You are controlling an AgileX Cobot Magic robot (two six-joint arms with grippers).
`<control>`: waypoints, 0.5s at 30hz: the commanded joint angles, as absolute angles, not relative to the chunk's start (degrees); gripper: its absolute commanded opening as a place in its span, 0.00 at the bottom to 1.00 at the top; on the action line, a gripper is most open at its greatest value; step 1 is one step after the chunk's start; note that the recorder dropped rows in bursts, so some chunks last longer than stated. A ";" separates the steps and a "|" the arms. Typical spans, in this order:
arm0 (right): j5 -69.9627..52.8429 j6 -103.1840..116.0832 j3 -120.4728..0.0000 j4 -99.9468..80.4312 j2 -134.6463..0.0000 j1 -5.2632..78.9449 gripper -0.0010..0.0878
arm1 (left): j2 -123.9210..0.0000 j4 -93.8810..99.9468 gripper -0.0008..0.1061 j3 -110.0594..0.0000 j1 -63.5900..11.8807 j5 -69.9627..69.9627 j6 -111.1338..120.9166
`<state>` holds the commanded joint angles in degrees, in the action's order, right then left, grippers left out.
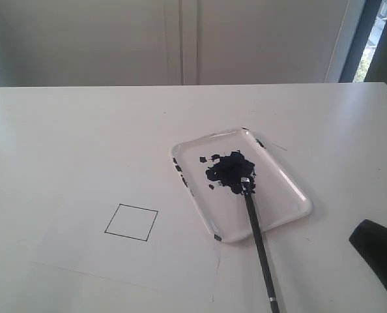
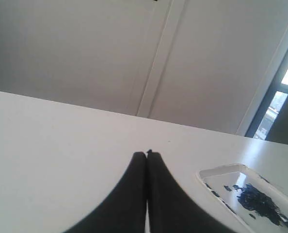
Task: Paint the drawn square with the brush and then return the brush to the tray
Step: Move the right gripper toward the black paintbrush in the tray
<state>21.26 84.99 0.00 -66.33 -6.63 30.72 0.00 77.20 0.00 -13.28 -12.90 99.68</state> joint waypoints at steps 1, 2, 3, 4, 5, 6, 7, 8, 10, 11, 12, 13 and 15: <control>22.72 85.89 0.00 -64.22 -6.63 30.72 0.01 | 0.00 77.71 0.01 0.00 -13.28 -12.51 100.64; 24.12 86.14 0.00 -62.79 -6.63 30.72 0.01 | 0.00 78.50 0.01 0.00 -13.28 -11.76 101.89; 24.91 86.14 0.00 -60.78 -6.63 30.72 0.01 | 0.00 79.35 0.01 0.00 -13.28 -10.76 103.43; 24.93 86.02 0.00 -59.45 -6.63 30.72 0.01 | 0.00 80.74 0.01 0.00 -13.28 -10.06 104.99; 24.93 85.77 0.00 -58.74 -6.63 30.72 0.01 | 0.00 82.38 0.01 0.00 -13.28 -9.18 106.69; 24.93 85.49 0.00 -58.46 -6.63 30.72 0.01 | 0.00 84.23 0.01 0.00 -13.28 -8.91 108.26; 24.70 84.91 0.00 -58.46 -6.63 30.72 0.01 | 0.00 85.95 0.01 0.00 -13.28 -8.76 109.92; 24.33 84.68 0.00 -58.46 -6.63 30.72 0.01 | 0.00 87.72 0.01 0.00 -13.28 -8.89 111.43; 23.98 84.81 0.00 -58.46 -6.63 30.72 0.01 | -1.44 91.62 0.01 0.00 -13.28 -9.42 114.57; 24.49 84.81 0.00 -58.46 -6.63 30.72 0.01 | -2.54 94.18 0.01 0.00 -13.28 -9.56 116.78; 25.39 84.81 0.00 -58.46 -6.63 30.72 0.01 | -3.51 96.36 0.01 0.00 -13.28 -9.56 119.15; 25.98 84.56 0.00 -58.46 -6.63 30.72 0.01 | -4.74 98.69 0.01 0.00 -13.28 -9.22 121.17; 26.70 84.56 0.00 -58.57 -6.63 30.72 0.01 | -7.20 99.38 0.01 0.00 -13.28 -9.25 121.16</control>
